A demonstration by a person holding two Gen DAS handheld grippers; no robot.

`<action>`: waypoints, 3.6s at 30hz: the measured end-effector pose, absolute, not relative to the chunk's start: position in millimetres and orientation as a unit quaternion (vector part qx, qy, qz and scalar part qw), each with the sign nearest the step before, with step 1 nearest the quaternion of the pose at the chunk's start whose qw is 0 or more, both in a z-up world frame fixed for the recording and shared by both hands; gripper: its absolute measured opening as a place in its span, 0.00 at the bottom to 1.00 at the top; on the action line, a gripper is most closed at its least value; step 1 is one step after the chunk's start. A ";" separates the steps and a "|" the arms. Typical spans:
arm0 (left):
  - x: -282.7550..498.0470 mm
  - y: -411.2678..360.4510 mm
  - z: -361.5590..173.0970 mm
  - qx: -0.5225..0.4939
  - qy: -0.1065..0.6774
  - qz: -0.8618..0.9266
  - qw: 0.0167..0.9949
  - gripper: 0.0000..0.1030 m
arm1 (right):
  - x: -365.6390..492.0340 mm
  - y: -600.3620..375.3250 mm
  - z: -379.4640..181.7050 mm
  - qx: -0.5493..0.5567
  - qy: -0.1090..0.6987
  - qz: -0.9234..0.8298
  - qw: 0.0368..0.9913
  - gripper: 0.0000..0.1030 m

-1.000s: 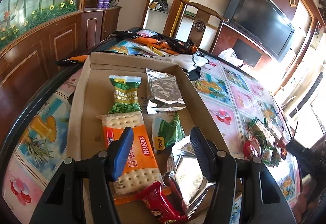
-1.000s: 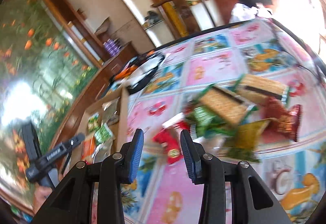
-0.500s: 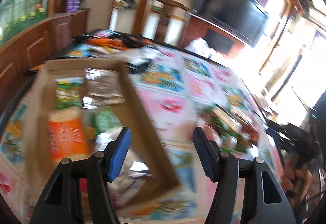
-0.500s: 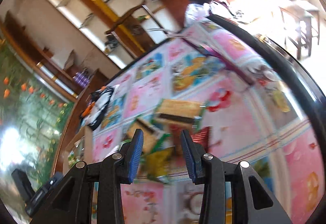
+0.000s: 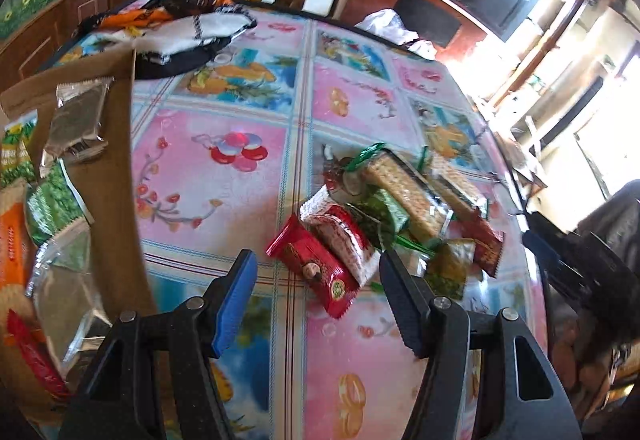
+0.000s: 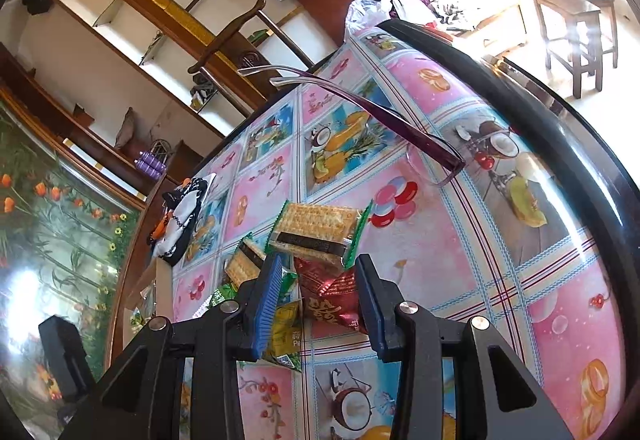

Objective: Organize snacks
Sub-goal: 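Move both open tools back from the box to the snack pile, then grasp a red-brown candy packet with the right tool while the left tool approaches a red packet, then grasp the red candy packet with the left tool while the right tool holds its packet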

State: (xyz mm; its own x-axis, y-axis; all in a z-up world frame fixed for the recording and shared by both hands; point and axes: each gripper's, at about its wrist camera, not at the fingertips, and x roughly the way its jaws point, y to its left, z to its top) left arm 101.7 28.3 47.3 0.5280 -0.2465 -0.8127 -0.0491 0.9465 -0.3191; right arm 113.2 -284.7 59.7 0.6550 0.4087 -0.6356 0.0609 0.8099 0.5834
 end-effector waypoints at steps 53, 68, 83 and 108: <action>104.5 8.9 26.8 -0.070 0.456 -0.069 0.884 0.29 | 116.1 -228.9 40.7 0.163 0.485 0.119 0.851 0.60; 96.9 11.7 37.9 -0.072 0.436 -0.069 0.894 0.29 | 105.6 -199.0 33.6 0.044 0.507 0.091 0.856 0.44; 80.8 -0.5 55.5 -0.072 0.400 -0.114 0.907 0.29 | 95.1 -210.0 77.8 0.124 0.391 0.102 0.906 0.37; 78.1 -1.1 57.4 -0.075 0.401 -0.127 0.904 0.29 | 96.7 -196.6 70.1 0.125 0.412 0.125 0.894 0.37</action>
State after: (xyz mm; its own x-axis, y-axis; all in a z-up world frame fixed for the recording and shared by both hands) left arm 78.1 -1.1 57.4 0.6464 -0.2899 -0.7058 0.1689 0.9564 -0.2382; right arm 96.7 -196.6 70.1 0.6299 0.3260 -0.7050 -0.1194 0.9375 0.3268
